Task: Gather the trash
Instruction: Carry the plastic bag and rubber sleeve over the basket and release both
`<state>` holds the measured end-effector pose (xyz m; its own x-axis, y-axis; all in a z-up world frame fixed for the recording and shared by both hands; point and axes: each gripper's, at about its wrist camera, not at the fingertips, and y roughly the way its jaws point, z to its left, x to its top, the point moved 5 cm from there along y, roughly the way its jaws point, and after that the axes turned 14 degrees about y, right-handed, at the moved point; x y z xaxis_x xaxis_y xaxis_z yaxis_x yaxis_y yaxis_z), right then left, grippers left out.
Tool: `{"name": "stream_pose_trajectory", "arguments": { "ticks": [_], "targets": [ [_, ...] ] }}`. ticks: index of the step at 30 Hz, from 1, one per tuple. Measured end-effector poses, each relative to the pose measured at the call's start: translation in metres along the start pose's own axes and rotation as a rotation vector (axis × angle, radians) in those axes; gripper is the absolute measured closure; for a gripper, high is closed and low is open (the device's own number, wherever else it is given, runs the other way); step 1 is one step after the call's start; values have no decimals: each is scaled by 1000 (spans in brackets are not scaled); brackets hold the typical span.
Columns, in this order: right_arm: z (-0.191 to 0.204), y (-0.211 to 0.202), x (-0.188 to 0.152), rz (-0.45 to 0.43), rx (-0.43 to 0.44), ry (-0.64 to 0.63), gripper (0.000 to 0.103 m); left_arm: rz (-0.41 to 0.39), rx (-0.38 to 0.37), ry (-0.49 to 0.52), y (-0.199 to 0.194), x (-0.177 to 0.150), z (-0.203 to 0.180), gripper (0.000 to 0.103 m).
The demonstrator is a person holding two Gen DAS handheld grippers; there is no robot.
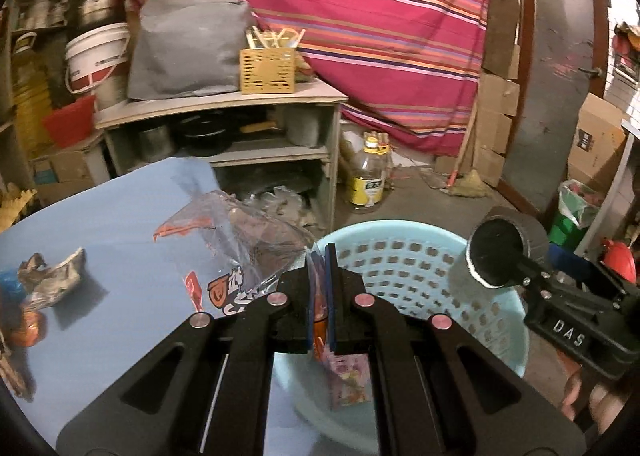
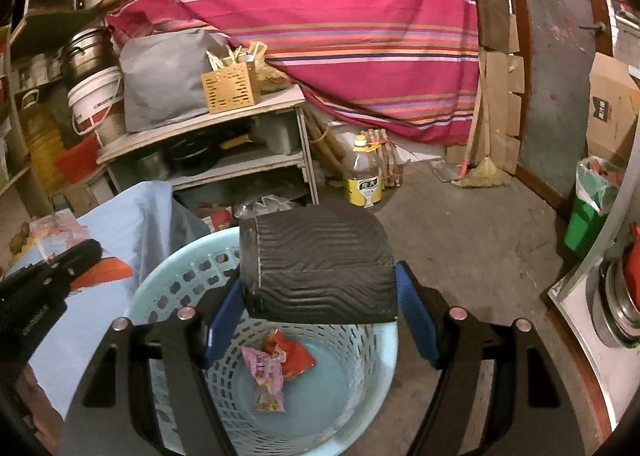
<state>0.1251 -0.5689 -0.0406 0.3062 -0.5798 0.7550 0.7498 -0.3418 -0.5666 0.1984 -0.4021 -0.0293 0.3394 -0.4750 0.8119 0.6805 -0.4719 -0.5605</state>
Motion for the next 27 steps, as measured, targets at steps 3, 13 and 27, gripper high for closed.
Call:
{"name": "stream_pose_trajectory", "arguments": {
  "ticks": [3, 13, 27],
  "targets": [
    [-6, 1, 0, 0, -1, 5, 32, 10, -21, 0, 5, 2, -6, 100],
    [-8, 1, -3, 8, 10, 10, 32, 14, -36, 11, 5, 8, -10, 60],
    [15, 5, -12, 35, 16, -32, 31, -8, 39, -36, -25, 1, 39, 12]
  ]
}}
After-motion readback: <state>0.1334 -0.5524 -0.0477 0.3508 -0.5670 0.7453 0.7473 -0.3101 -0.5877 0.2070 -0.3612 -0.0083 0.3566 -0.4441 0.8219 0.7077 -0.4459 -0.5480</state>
